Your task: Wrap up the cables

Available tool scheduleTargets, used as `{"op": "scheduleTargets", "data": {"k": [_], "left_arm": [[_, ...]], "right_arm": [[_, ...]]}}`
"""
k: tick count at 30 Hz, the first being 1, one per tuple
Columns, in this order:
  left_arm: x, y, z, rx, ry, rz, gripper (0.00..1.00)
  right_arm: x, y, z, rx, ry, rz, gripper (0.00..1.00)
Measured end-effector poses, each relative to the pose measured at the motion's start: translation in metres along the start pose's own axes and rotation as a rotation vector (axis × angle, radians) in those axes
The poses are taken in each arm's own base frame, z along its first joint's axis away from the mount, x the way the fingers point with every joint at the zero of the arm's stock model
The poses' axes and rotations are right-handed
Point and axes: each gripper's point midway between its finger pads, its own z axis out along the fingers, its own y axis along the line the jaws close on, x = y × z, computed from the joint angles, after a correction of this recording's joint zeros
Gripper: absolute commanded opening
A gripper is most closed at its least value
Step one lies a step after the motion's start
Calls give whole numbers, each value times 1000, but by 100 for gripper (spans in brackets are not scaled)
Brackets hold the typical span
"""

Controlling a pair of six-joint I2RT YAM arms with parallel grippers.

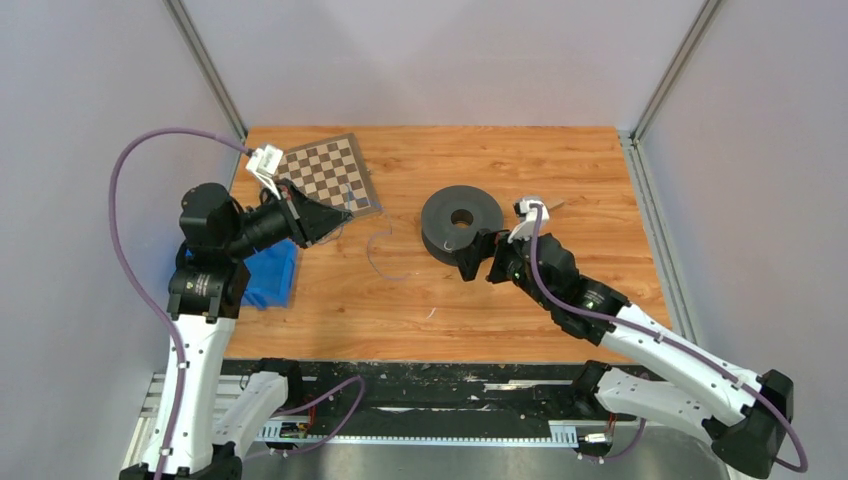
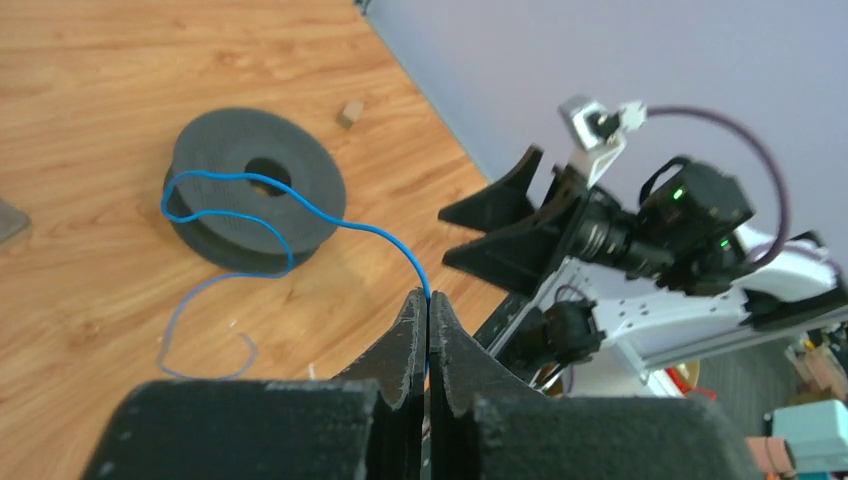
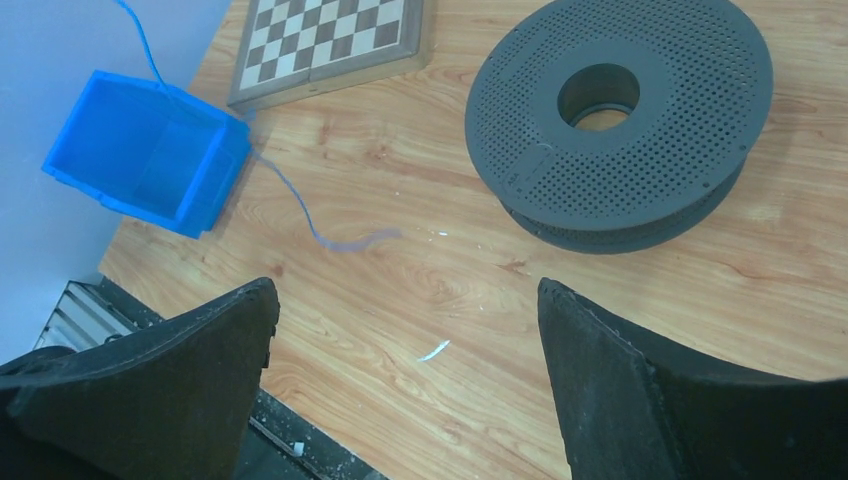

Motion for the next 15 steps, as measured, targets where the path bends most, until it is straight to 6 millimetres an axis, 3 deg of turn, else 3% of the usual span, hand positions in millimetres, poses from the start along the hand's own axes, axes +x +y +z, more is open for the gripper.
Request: {"op": "scheduleTargets", "data": {"k": [4, 9, 15], "left_arm": [[43, 31, 6, -36, 89, -12, 0], [99, 69, 13, -122, 218, -55, 0], [124, 91, 5, -199, 207, -22, 0]], "right_arm": [[2, -12, 20, 10, 33, 18, 98], [-12, -56, 43, 38, 31, 110, 94], [-3, -97, 68, 28, 94, 192, 88]]}}
